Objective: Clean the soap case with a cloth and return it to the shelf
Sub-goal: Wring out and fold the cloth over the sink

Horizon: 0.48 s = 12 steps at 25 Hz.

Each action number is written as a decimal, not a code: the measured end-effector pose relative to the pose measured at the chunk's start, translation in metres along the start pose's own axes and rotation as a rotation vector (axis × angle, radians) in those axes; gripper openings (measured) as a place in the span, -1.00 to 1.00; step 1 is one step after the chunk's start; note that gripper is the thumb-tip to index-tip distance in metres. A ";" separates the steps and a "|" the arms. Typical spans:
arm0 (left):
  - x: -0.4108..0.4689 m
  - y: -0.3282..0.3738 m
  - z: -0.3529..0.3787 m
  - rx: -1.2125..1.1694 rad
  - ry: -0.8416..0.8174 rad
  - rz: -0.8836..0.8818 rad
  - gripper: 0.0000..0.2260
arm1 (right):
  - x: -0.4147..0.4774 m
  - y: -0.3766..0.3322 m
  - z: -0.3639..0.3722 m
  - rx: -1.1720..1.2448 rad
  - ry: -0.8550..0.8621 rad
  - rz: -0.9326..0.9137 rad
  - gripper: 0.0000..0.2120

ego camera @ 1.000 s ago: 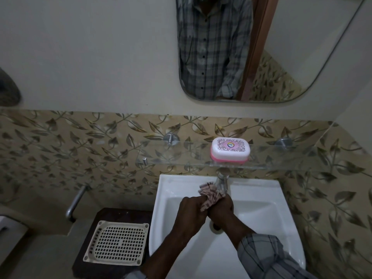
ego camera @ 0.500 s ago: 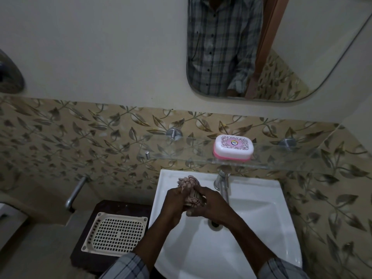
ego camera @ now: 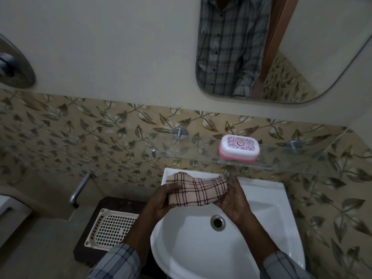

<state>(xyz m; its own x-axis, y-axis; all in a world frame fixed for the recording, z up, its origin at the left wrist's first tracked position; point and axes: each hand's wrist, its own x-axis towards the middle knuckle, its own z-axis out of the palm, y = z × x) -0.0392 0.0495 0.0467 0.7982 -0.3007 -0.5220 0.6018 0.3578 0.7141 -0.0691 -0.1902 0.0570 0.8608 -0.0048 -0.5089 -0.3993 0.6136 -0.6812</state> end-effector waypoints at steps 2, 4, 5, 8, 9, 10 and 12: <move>-0.002 0.002 -0.006 -0.011 -0.017 0.039 -0.71 | -0.001 0.002 0.001 -0.125 0.029 0.007 -0.60; 0.003 0.003 -0.010 0.016 0.063 0.110 -0.70 | 0.000 0.001 0.004 -0.179 0.052 -0.004 -0.59; 0.007 0.004 -0.010 0.039 0.122 0.131 -0.70 | -0.001 -0.001 0.006 -0.204 0.074 -0.006 -0.63; 0.013 0.010 -0.016 0.132 0.246 0.109 -0.73 | -0.003 -0.007 0.006 -0.273 0.151 0.077 -0.76; 0.013 0.010 -0.016 0.165 0.268 0.108 -0.76 | -0.004 -0.006 0.005 -0.272 0.164 0.102 -0.79; 0.012 0.010 -0.015 0.209 0.292 0.132 -0.80 | -0.005 -0.005 0.005 -0.277 0.172 0.099 -0.80; 0.009 0.006 -0.009 0.324 0.366 0.225 -0.87 | -0.007 -0.001 0.008 -0.295 0.171 0.060 -0.80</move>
<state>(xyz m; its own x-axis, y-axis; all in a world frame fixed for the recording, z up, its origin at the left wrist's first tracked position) -0.0278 0.0569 0.0420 0.8987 0.1002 -0.4269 0.4217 0.0694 0.9041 -0.0722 -0.1841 0.0655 0.7778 -0.1233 -0.6162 -0.5427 0.3626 -0.7576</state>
